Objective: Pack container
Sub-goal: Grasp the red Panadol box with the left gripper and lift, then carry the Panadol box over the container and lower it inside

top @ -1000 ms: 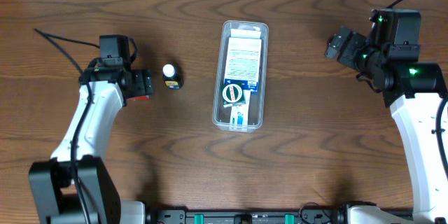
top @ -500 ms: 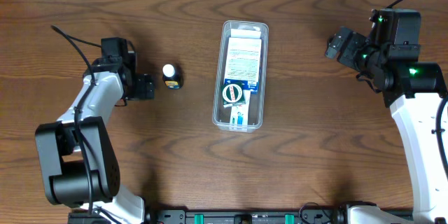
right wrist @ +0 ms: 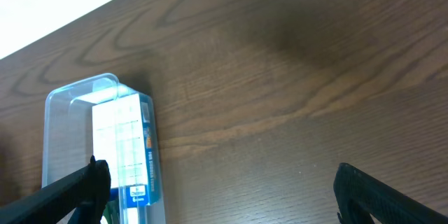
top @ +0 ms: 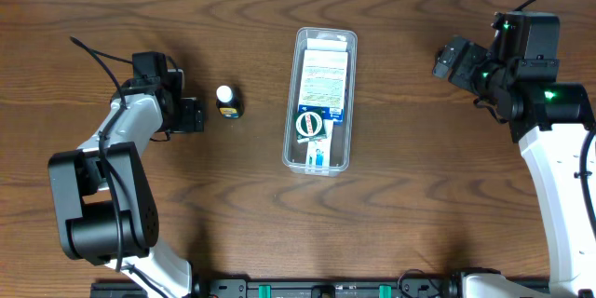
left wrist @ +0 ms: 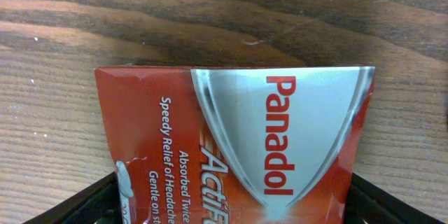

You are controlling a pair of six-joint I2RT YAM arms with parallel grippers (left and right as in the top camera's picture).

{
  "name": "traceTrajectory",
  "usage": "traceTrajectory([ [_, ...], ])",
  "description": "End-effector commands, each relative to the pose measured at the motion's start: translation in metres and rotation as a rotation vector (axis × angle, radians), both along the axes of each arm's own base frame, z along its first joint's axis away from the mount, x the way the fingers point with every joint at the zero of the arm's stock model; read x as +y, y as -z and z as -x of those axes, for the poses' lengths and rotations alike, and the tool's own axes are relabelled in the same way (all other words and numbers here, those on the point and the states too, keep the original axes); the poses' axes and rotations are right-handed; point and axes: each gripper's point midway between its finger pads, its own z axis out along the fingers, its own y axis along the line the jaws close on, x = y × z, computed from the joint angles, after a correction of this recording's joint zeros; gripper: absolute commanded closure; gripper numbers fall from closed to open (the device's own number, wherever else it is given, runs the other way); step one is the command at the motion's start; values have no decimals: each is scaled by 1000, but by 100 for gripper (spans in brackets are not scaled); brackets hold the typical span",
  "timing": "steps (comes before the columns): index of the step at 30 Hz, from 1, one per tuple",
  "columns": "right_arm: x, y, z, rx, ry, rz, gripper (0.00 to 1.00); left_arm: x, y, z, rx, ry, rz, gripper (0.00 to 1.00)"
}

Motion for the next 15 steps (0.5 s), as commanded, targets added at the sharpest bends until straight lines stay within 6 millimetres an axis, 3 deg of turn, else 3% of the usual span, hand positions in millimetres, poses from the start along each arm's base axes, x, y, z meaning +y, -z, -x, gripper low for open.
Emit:
traceTrajectory([
  [1,-1,-2,-1,-5,4,2,1,4,-16,-7,-40,-7,-14,14],
  [4,-1,-2,-1,-5,4,2,1,6,-41,-11,-100,-12,-28,14],
  [10,-1,-2,-1,-5,4,2,1,4,-122,-13,-305,-16,-50,14],
  [15,-1,-2,-1,-5,4,2,1,-29,-191,1,-473,46,-34,15],
])
